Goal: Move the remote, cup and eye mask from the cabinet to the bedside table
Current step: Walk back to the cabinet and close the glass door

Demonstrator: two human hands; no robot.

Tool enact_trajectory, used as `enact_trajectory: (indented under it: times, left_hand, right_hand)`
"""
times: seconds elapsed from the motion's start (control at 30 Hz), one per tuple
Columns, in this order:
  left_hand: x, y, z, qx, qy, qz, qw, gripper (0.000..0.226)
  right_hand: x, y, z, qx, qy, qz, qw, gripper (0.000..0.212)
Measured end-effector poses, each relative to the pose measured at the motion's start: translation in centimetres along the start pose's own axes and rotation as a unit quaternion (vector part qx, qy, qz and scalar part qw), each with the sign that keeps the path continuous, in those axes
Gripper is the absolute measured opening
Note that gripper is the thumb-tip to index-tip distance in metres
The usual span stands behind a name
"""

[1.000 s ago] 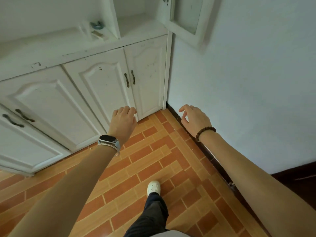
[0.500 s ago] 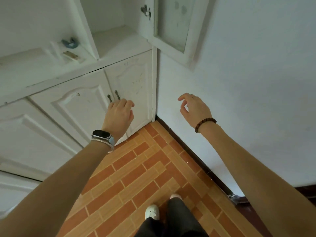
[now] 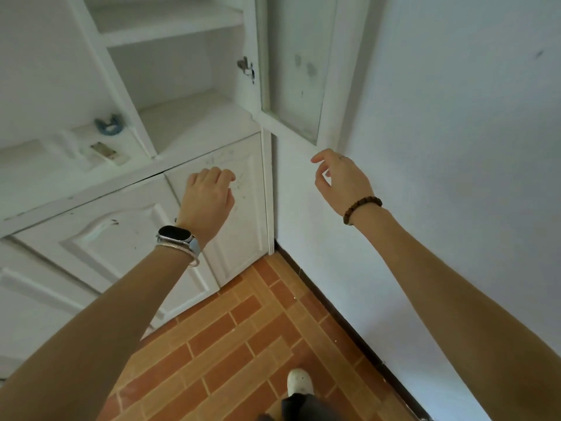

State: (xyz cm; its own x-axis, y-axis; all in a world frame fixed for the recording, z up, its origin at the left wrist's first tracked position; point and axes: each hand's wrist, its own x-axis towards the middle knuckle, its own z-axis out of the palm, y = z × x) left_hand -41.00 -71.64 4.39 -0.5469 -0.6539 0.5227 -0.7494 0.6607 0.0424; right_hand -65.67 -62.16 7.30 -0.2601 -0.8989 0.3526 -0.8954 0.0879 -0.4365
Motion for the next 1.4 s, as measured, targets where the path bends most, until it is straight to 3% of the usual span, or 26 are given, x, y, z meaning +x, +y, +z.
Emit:
enact_trajectory:
  times: [0.5,0.83,1.1,1.4]
  left_hand:
    - [18.3,4.1,-5.3,-0.007,0.137,0.121,0.983,0.017]
    - [29.5,9.4,-9.4,-0.010,0.260,0.287,0.922,0.029]
    - [34.3,11.9,-9.7,0.085,0.218,0.363,0.902,0.035]
    - [35.5,12.0,-9.2,0.155,0.204,0.363,0.896,0.030]
  right_hand:
    - [14.5,-1.8,-15.6,0.068,0.211,-0.048,0.974,0.026]
    - [21.6,-2.7,-23.8,0.175,0.295,-0.037,0.939,0.028]
    - [27.4,-3.4,-27.0,0.184,0.254,-0.046,0.949,0.037]
    - [29.8,-4.8,-27.5,0.288,0.237,-0.065,0.925,0.034]
